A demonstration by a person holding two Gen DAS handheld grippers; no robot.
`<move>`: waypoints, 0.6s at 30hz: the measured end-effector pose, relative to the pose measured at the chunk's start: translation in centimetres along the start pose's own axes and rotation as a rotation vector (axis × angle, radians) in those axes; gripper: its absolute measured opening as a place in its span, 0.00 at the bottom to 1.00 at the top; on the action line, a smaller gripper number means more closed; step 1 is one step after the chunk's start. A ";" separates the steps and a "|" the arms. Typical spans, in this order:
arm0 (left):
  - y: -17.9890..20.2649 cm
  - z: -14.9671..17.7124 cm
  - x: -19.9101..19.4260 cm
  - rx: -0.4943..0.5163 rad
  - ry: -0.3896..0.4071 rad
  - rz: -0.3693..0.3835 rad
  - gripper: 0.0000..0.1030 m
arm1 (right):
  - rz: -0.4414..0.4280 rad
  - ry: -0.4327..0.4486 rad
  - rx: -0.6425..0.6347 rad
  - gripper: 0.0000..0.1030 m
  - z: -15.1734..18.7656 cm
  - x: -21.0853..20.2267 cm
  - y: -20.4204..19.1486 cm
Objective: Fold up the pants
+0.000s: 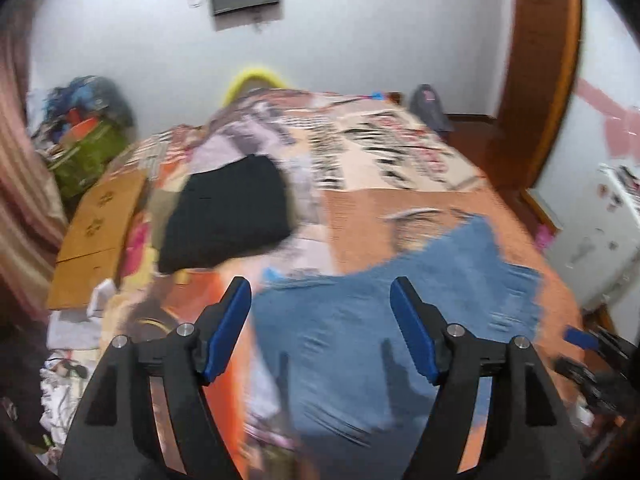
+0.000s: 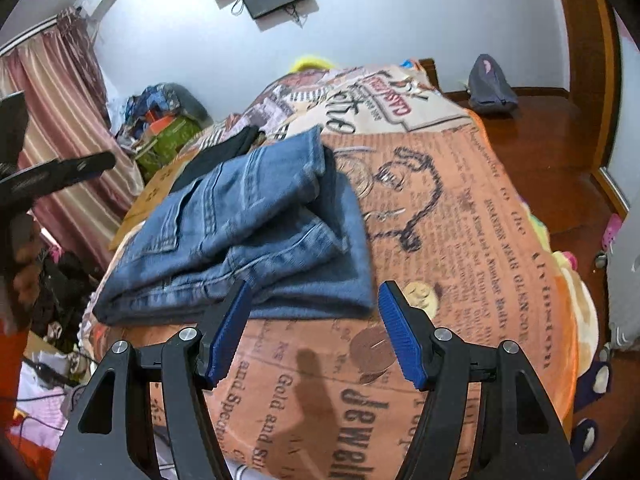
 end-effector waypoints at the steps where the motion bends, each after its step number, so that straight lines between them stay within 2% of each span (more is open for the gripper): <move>1: -1.4 -0.2 1.6 -0.012 -0.016 -0.023 0.70 | -0.001 -0.016 -0.006 0.61 0.3 0.5 -0.4; 4: -3.8 0.0 5.3 -0.024 -0.060 -0.043 0.70 | -0.003 -0.053 -0.017 0.61 1.1 1.5 -1.4; 9: -6.2 1.1 12.9 0.013 -0.167 -0.081 0.70 | -0.026 -0.121 -0.024 0.61 2.3 3.6 -2.8; 12: -7.2 2.8 16.9 0.056 -0.236 -0.148 0.70 | -0.014 -0.151 -0.033 0.61 2.5 5.0 -2.9; 16: -7.8 4.8 17.9 -0.054 -0.266 -0.036 0.70 | -0.033 -0.156 -0.009 0.67 1.5 6.0 -2.4; 18: -7.9 5.4 17.4 -0.046 -0.260 -0.014 0.69 | -0.022 -0.165 -0.019 0.67 1.0 6.4 -2.0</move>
Point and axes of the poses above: each gripper's, at about its wrist camera, not at the fingertips, and x roughly the way its jaws point, y to its right, z to its underside, the point moved 9 cm from there along x, roughly the way its jaws point, and after that the axes turned 8 degrees about -z, right-handed, at the moved point
